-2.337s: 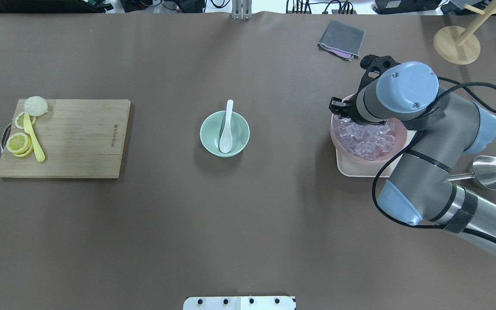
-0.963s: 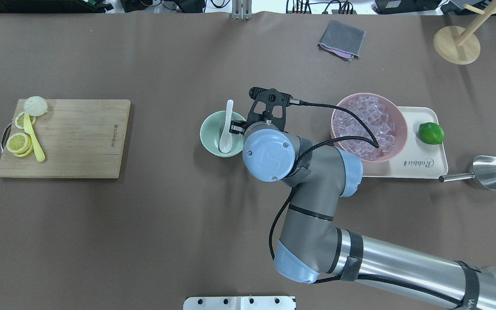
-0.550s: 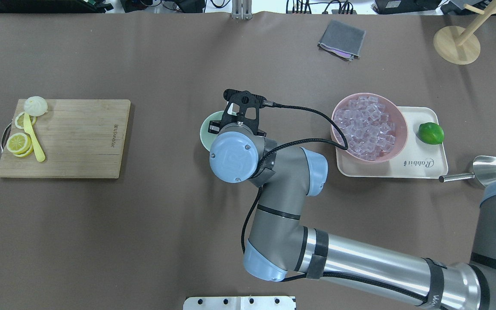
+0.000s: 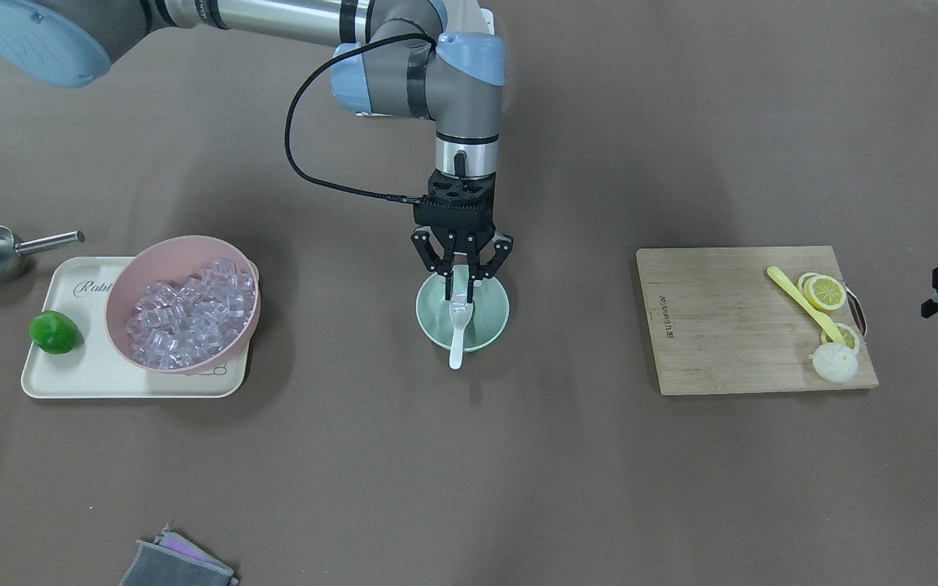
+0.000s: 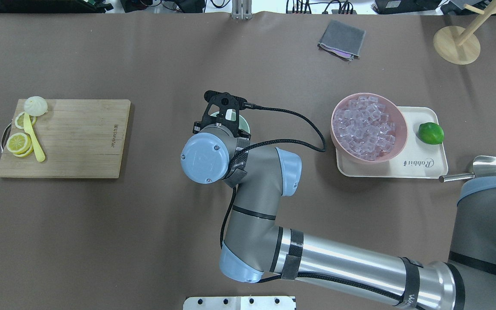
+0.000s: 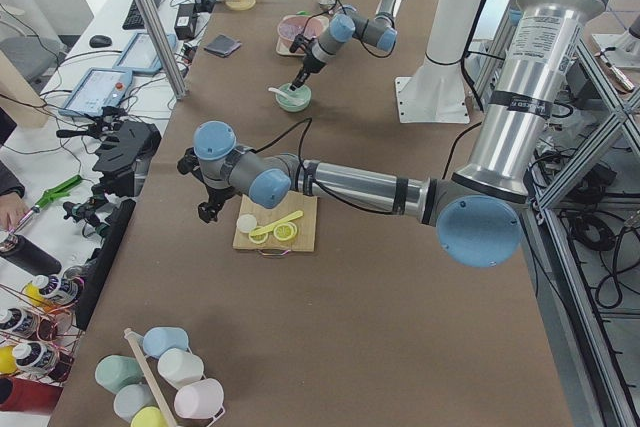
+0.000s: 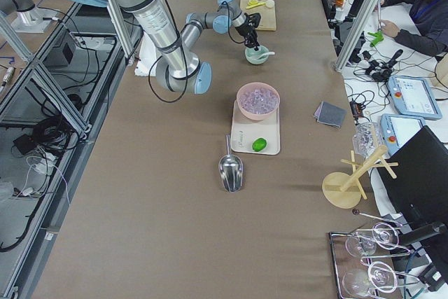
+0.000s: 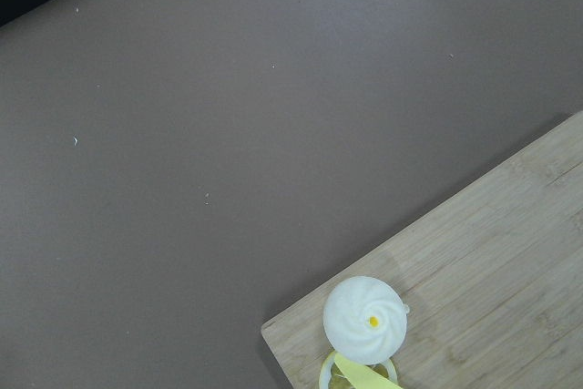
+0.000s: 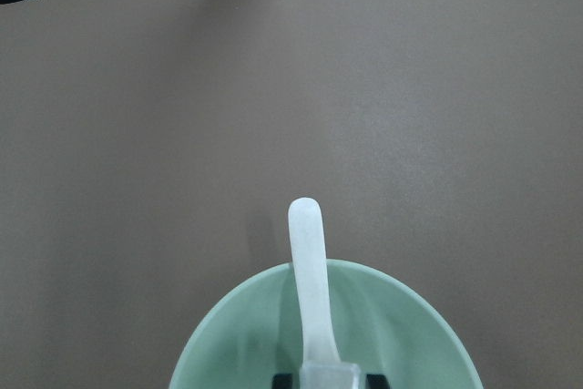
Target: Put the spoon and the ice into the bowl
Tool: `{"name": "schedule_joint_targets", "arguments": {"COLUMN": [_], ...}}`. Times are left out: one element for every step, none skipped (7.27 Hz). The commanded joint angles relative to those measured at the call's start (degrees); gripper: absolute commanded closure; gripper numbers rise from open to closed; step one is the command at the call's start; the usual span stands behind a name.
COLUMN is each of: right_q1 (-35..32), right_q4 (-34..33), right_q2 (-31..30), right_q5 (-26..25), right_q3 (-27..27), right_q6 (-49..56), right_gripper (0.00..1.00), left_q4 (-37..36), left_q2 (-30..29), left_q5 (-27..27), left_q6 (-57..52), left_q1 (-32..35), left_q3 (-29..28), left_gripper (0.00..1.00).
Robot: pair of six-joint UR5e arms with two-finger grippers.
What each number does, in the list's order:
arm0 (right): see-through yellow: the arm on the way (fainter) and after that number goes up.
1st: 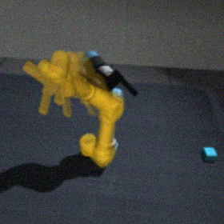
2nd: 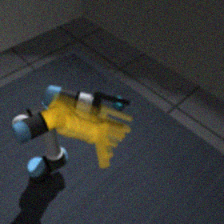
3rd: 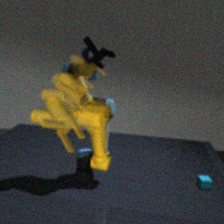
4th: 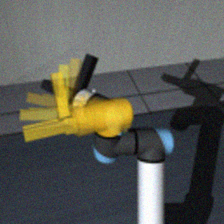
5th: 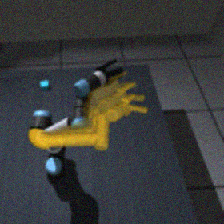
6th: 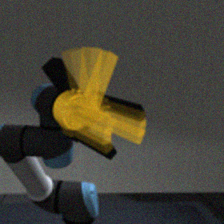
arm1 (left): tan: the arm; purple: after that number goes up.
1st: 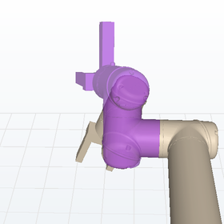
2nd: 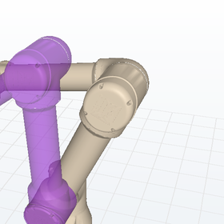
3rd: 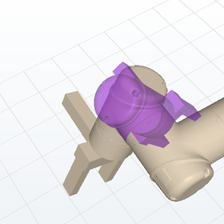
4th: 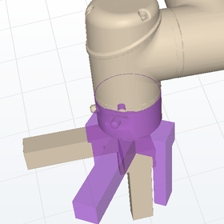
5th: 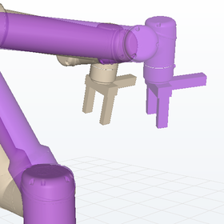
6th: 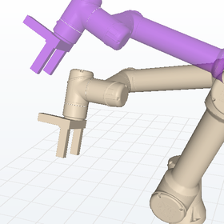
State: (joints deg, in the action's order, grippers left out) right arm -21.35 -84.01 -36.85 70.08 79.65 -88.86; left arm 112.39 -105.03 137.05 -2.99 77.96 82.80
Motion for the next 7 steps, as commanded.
{"name": "schedule_joint_targets", "arguments": {"right_q1": [0.3,0.1,-1.3,-3.7,-5.7,-9.3,-12.7], "right_q4": [0.2,-0.3,-0.5,-0.6,-0.6,-0.6,-0.6], "right_q2": [-0.5,-0.9,-2.1,-5.3,-9.7,-12.9,-15.2], "right_q5": [0.1,0.3,2.7,8.1,11.4,16.7,22.2], "right_q3": [0.4,1.1,3.0,7.1,11.4,15.1,18.0], "right_q6": [-2.0,-1.5,-1.1,0.0,2.7,6.7,8.9], "right_gripper": [0.00,0.00,0.00,0.00,0.00,0.00,0.00], "left_q4": [-0.1,0.0,0.0,-1.1,-5.8,-6.1,-5.8], "left_q2": [0.1,1.0,1.5,2.1,2.2,6.5,12.9], "left_q5": [-0.2,-0.2,-0.2,0.1,0.0,-0.2,-0.8], "left_q6": [0.0,0.0,-0.2,-0.4,-1.1,-1.2,-0.2], "left_q1": [0.0,0.0,0.3,2.6,4.0,5.1,5.0], "left_q3": [-0.2,0.0,0.3,0.5,2.3,4.0,6.4], "left_gripper": [0.00,0.00,0.00,0.00,0.00,0.00,0.00]}}
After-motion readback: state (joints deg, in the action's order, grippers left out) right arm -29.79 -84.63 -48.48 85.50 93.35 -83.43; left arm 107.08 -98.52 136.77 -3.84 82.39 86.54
